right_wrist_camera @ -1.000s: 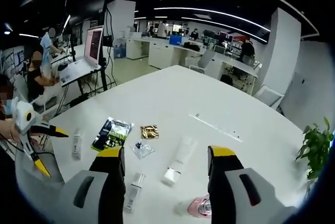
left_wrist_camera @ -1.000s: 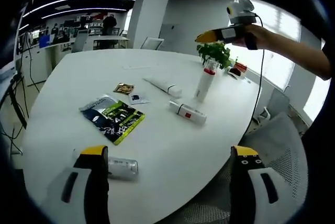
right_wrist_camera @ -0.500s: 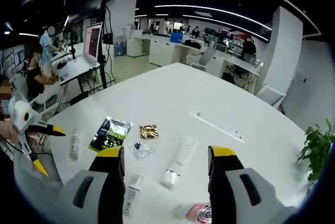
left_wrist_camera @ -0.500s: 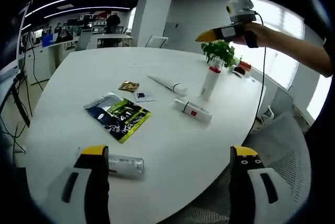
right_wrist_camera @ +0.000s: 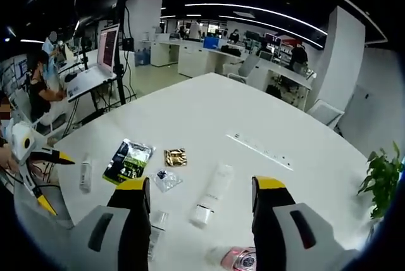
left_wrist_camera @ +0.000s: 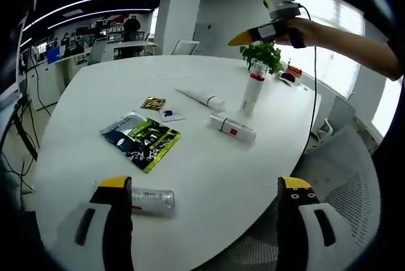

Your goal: Arrange the skincare products in the storage area until every visible bottle or jar stands upright without overlapping.

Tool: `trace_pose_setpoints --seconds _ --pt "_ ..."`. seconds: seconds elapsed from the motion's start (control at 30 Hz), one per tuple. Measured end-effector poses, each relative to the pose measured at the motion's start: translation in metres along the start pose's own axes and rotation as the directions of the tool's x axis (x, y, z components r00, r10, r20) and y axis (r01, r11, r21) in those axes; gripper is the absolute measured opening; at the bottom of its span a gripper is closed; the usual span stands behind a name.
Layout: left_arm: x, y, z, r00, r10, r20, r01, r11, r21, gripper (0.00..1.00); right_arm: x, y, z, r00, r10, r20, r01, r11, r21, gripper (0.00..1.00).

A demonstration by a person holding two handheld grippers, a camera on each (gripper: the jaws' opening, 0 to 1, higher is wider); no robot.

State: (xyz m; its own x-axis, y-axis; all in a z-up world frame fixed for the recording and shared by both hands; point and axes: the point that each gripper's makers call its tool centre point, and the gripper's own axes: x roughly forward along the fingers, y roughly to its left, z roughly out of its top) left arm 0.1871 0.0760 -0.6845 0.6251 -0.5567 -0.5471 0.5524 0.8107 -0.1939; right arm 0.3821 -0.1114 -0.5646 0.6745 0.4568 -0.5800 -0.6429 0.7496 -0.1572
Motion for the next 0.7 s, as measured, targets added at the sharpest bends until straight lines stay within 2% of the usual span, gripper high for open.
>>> trace_pose_setpoints --seconds 0.03,0.07,0.2,0.37,0.5,0.7 --pt "0.000 0.000 0.000 1.000 0.001 0.009 -0.001 1.000 0.000 0.87 0.000 0.001 -0.001 1.000 0.002 -0.002 -0.002 1.000 0.000 0.65" --pt "0.000 0.000 -0.003 1.000 0.005 -0.011 -0.005 1.000 -0.015 0.87 0.002 0.001 -0.002 1.000 0.003 -0.004 -0.003 1.000 -0.001 0.65" --pt "0.001 0.003 0.000 1.000 0.022 -0.012 -0.021 0.999 0.041 0.87 0.002 0.000 -0.002 1.000 0.004 -0.008 -0.004 1.000 -0.003 0.65" --pt "0.000 0.006 -0.005 0.999 0.027 -0.032 -0.025 0.999 0.044 0.85 0.001 -0.005 0.001 1.000 -0.006 -0.001 0.006 1.000 0.001 0.65" --pt "-0.002 0.012 -0.005 0.998 0.047 -0.033 -0.045 0.996 0.078 0.85 0.001 -0.008 -0.001 1.000 -0.009 -0.013 0.009 1.000 0.004 0.65" --pt "-0.007 0.020 -0.006 0.999 0.045 -0.026 -0.044 0.997 0.064 0.85 0.003 -0.006 0.007 1.000 -0.003 -0.029 0.003 1.000 -0.011 0.65"
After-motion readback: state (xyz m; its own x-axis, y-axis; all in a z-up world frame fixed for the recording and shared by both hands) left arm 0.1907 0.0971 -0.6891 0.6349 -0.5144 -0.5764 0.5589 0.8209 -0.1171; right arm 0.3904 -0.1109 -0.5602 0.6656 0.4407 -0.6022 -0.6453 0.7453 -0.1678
